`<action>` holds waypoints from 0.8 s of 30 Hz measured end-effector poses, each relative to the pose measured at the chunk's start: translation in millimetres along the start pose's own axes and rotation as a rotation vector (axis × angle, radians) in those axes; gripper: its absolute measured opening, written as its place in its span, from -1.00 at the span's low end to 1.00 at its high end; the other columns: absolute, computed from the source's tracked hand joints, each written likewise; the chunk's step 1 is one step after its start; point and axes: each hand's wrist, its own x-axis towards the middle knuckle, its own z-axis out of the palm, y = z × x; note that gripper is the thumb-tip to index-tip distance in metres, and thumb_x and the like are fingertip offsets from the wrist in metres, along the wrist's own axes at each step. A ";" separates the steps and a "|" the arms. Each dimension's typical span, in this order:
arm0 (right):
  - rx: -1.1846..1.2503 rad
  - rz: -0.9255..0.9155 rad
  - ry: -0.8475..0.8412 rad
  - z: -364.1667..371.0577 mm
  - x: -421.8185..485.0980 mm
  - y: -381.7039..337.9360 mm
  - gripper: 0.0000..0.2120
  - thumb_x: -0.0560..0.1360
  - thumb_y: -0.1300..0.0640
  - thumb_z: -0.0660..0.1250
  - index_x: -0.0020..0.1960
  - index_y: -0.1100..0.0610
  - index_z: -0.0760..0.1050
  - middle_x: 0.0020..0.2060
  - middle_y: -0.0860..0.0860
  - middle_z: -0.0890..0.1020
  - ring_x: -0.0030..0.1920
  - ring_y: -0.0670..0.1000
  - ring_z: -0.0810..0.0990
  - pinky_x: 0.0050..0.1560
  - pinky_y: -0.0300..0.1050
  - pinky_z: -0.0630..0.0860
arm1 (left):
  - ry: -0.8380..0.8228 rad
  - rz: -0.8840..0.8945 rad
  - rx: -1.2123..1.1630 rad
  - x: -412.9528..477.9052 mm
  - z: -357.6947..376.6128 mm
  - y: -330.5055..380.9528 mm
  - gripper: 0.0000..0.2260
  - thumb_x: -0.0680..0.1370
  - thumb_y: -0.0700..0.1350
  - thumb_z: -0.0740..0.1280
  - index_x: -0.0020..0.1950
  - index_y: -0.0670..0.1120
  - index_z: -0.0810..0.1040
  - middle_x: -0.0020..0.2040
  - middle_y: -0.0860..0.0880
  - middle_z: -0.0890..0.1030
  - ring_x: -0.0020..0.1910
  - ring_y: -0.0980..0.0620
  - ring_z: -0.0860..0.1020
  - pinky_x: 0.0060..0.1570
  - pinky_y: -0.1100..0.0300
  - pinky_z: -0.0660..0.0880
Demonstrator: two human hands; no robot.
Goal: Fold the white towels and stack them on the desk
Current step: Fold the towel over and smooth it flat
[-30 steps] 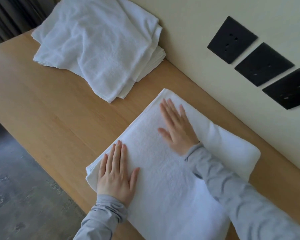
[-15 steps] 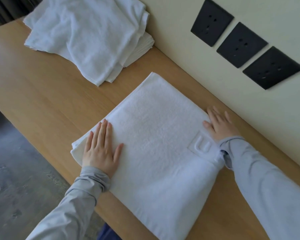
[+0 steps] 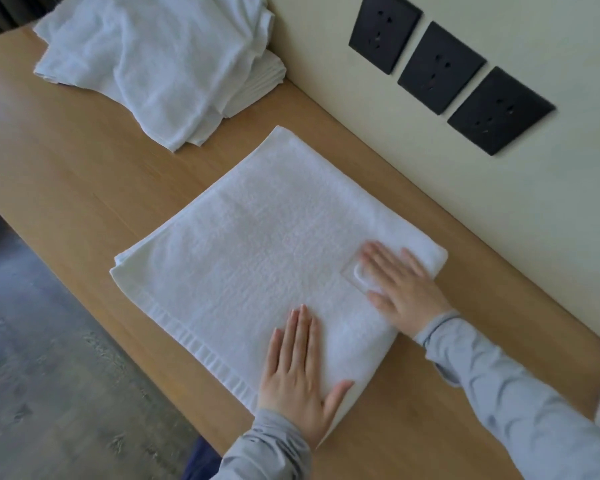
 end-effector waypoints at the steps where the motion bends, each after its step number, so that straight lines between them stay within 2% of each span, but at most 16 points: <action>1: 0.009 0.060 -0.026 0.8 0.6 14.5 -0.44 0.58 -0.12 -0.15 0.51 0.10 -0.03 0.51 0.01 0.09 0.51 0.02 0.11 0.49 0.05 -0.03 | -0.011 -0.001 0.000 0.6 3.0 1.0 -0.24 0.53 0.33 -0.01 0.47 -0.27 0.22 0.51 -0.22 0.17 0.50 -0.15 0.12 0.40 -0.08 0.12; 5: 0.045 0.133 -0.046 5.8 9.1 46.4 -0.40 0.57 -0.16 -0.20 0.52 0.12 -0.07 0.52 0.00 0.02 0.52 -0.01 0.03 0.51 0.00 -0.09 | 0.019 -0.014 0.008 -0.2 11.3 3.6 -0.23 0.53 0.34 -0.01 0.48 -0.25 0.19 0.52 -0.20 0.14 0.51 -0.14 0.10 0.41 -0.09 0.11; 8: 0.217 0.333 -0.083 2.7 19.7 61.5 -0.41 0.62 -0.13 -0.14 0.54 0.15 -0.13 0.54 0.06 -0.04 0.53 -0.01 -0.08 0.51 -0.05 -0.18 | 0.016 -0.018 0.023 -1.2 4.0 4.4 -0.25 0.55 0.32 -0.08 0.47 -0.25 0.23 0.50 -0.20 0.19 0.48 -0.17 0.19 0.37 -0.06 0.14; 10: 0.309 0.423 -0.072 -8.9 27.2 63.4 -0.41 0.62 -0.10 -0.06 0.54 0.16 -0.09 0.54 0.08 0.03 0.53 0.03 0.00 0.50 -0.04 -0.11 | 0.030 0.001 -0.014 -0.5 -7.7 5.0 -0.28 0.56 0.29 -0.11 0.45 -0.25 0.26 0.49 -0.18 0.20 0.45 -0.20 0.22 0.38 -0.03 0.08; 12: 0.446 0.466 0.006 -23.2 37.4 58.8 -0.42 0.61 -0.12 0.03 0.53 0.11 0.01 0.51 0.07 0.17 0.48 0.09 0.17 0.45 0.00 0.09 | 0.163 -0.025 -0.228 -1.6 -20.8 2.9 -0.35 0.56 0.24 -0.04 0.47 -0.19 0.23 0.50 -0.13 0.17 0.47 -0.19 0.18 0.46 0.01 0.00; 14: 0.587 0.490 0.012 -35.3 54.1 54.0 -0.42 0.59 -0.15 0.08 0.52 0.06 0.09 0.48 0.05 0.24 0.44 0.09 0.27 0.43 0.04 0.21 | 0.371 -0.243 -0.461 -2.6 -38.3 -5.2 -0.41 0.55 0.18 0.11 0.48 -0.13 0.23 0.50 -0.11 0.19 0.48 -0.11 0.17 0.44 0.01 0.10; 16: 0.679 0.504 -0.034 -43.5 74.0 50.7 -0.41 0.57 -0.18 0.11 0.51 0.06 0.11 0.47 0.05 0.27 0.43 0.08 0.27 0.41 0.05 0.23 | 0.566 -0.636 -0.659 -3.8 -54.6 -22.6 -0.39 0.51 0.10 0.31 0.46 -0.15 0.25 0.48 -0.15 0.25 0.46 -0.10 0.22 0.39 -0.04 0.18; 17: 0.711 0.511 -0.068 -45.7 83.8 48.3 -0.38 0.56 -0.19 0.13 0.51 0.06 0.11 0.46 0.05 0.27 0.44 0.08 0.26 0.41 0.05 0.22 | 0.594 -0.855 -0.773 -3.2 -62.5 -34.4 -0.35 0.47 0.05 0.38 0.45 -0.18 0.26 0.45 -0.19 0.27 0.44 -0.14 0.23 0.40 -0.08 0.20; 19: 0.741 0.534 -0.154 -46.3 102.7 43.5 -0.33 0.54 -0.22 0.16 0.52 0.06 0.07 0.47 0.06 0.24 0.45 0.10 0.22 0.41 0.07 0.21 | 0.545 -1.246 -1.016 2.4 -72.7 -55.5 -0.29 0.42 -0.02 0.46 0.45 -0.23 0.24 0.42 -0.25 0.29 0.41 -0.20 0.27 0.38 -0.14 0.23; 20: 0.740 0.549 -0.194 -45.0 111.6 41.6 -0.31 0.53 -0.23 0.16 0.52 0.07 0.06 0.48 0.06 0.21 0.46 0.11 0.21 0.42 0.08 0.21 | 0.493 -1.388 -1.122 6.3 -74.9 -62.8 -0.28 0.41 -0.03 0.48 0.45 -0.23 0.23 0.40 -0.25 0.31 0.39 -0.21 0.29 0.37 -0.13 0.25; 24: 0.730 0.625 -0.244 -37.6 140.1 43.1 -0.25 0.49 -0.28 0.20 0.50 0.14 0.12 0.46 0.10 0.25 0.41 0.14 0.29 0.37 0.07 0.29 | 0.292 -1.602 -1.308 21.1 -67.2 -78.5 -0.36 0.36 0.03 0.52 0.27 -0.29 0.40 0.25 -0.28 0.48 0.21 -0.26 0.46 0.27 -0.11 0.37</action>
